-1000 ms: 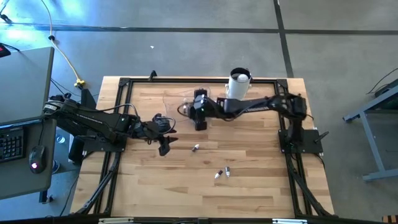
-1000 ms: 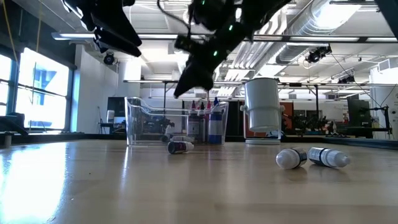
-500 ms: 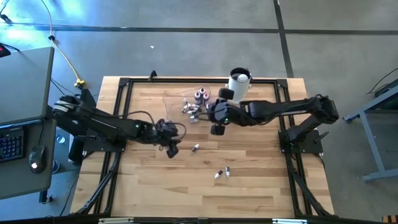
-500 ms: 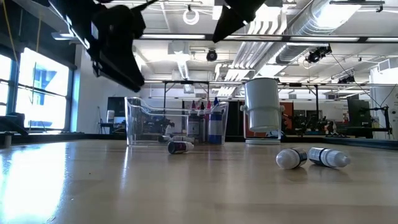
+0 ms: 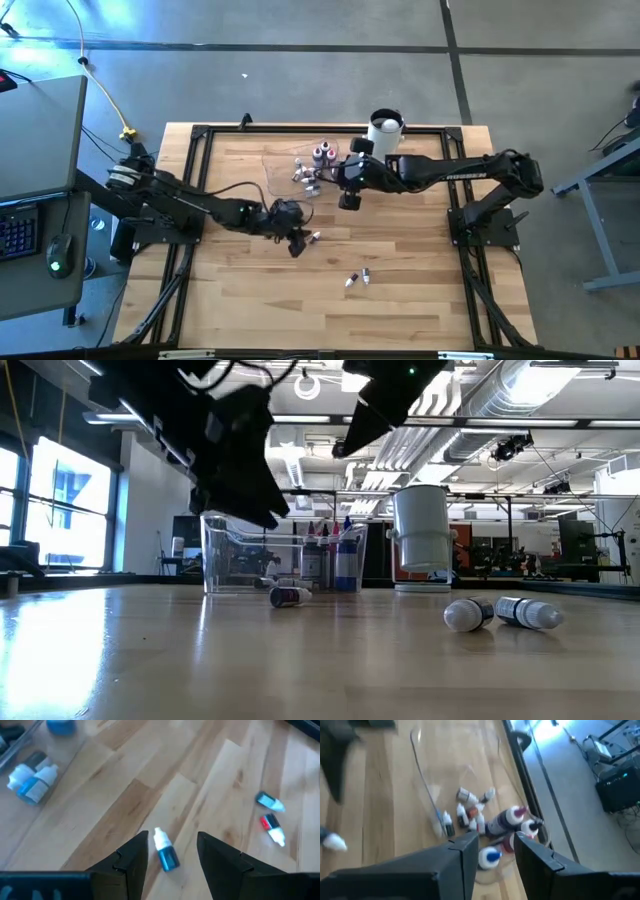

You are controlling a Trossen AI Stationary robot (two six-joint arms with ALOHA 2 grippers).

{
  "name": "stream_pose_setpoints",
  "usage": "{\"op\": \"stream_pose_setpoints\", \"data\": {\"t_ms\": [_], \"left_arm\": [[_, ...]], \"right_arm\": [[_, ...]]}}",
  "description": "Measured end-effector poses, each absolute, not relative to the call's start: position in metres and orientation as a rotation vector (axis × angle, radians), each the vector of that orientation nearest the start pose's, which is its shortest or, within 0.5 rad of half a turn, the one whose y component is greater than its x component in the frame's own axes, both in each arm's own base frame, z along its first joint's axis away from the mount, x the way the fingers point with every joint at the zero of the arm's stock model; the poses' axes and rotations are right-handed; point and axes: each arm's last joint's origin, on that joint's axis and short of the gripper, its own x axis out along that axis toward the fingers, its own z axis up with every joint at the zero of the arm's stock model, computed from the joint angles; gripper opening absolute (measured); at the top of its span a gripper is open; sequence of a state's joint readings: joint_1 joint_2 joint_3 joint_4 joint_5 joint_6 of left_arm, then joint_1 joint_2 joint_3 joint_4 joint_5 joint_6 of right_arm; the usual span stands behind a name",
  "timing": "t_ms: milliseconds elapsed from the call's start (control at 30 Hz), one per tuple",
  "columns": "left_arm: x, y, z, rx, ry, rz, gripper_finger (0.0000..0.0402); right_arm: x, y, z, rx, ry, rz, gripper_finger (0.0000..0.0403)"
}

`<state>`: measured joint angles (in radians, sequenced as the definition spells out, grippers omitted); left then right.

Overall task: Pick & Place food coloring
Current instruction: Put the small green food coloring bottle into the transparent container

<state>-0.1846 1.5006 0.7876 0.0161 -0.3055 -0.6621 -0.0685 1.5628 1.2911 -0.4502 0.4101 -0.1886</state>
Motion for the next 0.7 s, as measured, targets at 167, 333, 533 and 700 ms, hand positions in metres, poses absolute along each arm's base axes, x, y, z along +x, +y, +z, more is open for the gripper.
{"op": "stream_pose_setpoints", "data": {"t_ms": [167, 333, 533, 700], "left_arm": [[0.303, -0.035, 0.175, -0.489, 0.675, 0.321, 0.0168], [0.306, -0.033, 0.165, -0.464, 0.704, 0.311, 0.0168], [0.306, -0.035, 0.165, -0.467, 0.714, 0.293, 0.0168], [0.308, -0.036, 0.162, -0.471, 0.710, 0.292, 0.0168]], "right_arm": [[0.339, -0.029, 0.311, -0.247, 0.654, -0.306, 0.0116], [0.322, -0.012, 0.325, -0.161, 0.647, -0.175, 0.0111], [0.297, -0.007, 0.317, -0.194, 0.646, -0.231, 0.0103], [0.270, -0.011, 0.325, -0.167, 0.551, -0.320, 0.0103]]}}
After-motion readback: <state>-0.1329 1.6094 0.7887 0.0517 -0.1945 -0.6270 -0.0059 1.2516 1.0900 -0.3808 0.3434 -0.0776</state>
